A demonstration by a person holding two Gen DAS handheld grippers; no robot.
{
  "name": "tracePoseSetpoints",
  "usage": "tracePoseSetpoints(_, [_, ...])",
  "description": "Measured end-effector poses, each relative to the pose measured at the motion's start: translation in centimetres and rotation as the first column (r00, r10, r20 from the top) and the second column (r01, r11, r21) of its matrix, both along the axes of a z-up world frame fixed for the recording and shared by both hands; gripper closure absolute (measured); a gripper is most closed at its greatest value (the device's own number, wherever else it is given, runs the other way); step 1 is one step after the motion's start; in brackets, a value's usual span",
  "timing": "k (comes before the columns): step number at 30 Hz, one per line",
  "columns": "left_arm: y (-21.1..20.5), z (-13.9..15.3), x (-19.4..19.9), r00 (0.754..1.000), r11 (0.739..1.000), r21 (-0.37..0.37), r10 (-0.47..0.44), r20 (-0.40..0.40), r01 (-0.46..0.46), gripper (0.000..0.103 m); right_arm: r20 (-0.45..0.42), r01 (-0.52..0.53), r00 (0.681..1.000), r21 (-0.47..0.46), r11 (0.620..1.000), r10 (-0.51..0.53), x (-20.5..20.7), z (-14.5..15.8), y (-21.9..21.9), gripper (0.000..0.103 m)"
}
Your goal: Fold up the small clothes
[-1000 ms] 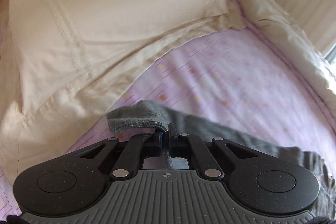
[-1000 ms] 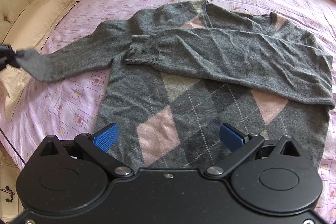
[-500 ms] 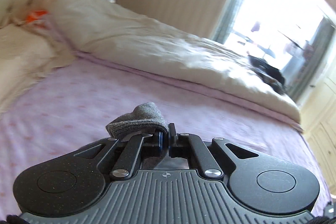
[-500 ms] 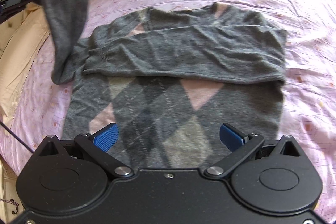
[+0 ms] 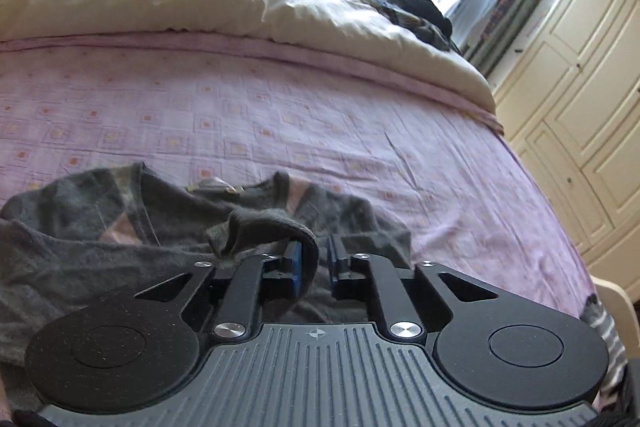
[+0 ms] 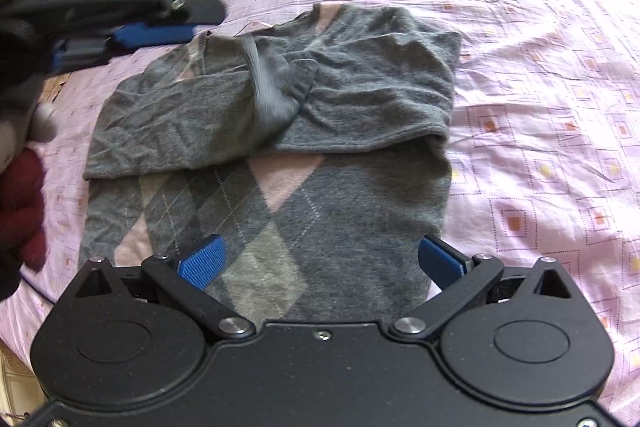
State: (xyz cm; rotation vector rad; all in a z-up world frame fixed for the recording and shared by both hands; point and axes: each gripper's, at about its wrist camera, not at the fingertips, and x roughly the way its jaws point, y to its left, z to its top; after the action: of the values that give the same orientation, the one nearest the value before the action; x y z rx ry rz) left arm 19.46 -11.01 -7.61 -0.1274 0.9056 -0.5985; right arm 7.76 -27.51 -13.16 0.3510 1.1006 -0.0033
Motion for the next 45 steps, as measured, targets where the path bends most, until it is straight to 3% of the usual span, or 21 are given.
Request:
tracePoseSetpoints(7, [2.4,-0.1,-1.9,0.997,0.996,0.067,-0.064,0.049,0.061,0.057,0.031,0.011,0.999,-0.018,1.0,-0.01,3.2,0.2,0.1,0.0])
tracePoseSetpoints(14, [8.7,-2.6,-1.2,0.997,0.985,0.16,0.071,-0.021,-0.067,0.057,0.074,-0.092,0.992,-0.108,0.99,0.1,9.1,0.3,3.5,0.0])
tracePoseSetpoints(20, [13.0,-6.4,1.0,0.969,0.952,0.252,0.21,-0.132,-0.172,0.057,0.033,-0.184,0.981,-0.181,0.966,0.193,13.3,-1.6,6.6,0.003])
tracePoseSetpoints(23, [14.4,-8.4,1.6,0.951,0.949,0.264,0.23,-0.205,-0.172,0.057,-0.006,-0.155,0.987,-0.247,0.957,0.159,14.1,-2.5,5.9,0.014])
tracePoseSetpoints(26, [15.0,-8.5,1.3,0.953,0.957,0.232,0.225,-0.203,-0.177,0.055,-0.027,-0.044,0.999,-0.274,0.961,0.039,13.6,-2.5,3.2,0.018])
tracePoseSetpoints(31, [15.0,-8.6,0.9,0.955,0.963,0.207,0.217,-0.202,-0.175,0.043,-0.015,0.106,0.994,-0.216,0.97,-0.112,11.3,-1.6,-1.3,0.026])
tracePoseSetpoints(36, [14.6,-8.7,0.8,0.963,0.967,0.208,0.19,-0.193,-0.149,0.035,0.023,0.062,0.998,-0.106,0.992,-0.06,10.3,-1.5,-2.4,0.029])
tracePoseSetpoints(39, [14.5,-8.7,0.6,0.966,0.967,0.213,0.178,-0.185,-0.137,0.035,0.01,0.066,0.998,-0.099,0.993,-0.066,10.6,-2.3,-2.3,0.03])
tracePoseSetpoints(43, [14.5,-8.7,0.8,0.965,0.967,0.216,0.177,-0.193,-0.134,0.035,0.017,0.099,0.995,0.0,0.995,-0.099,10.7,-3.1,-3.1,0.048])
tracePoseSetpoints(45, [14.4,-8.7,0.9,0.964,0.967,0.217,0.18,-0.197,-0.136,0.035,0.007,0.106,0.994,0.025,0.994,-0.106,11.0,-3.5,-3.4,0.051])
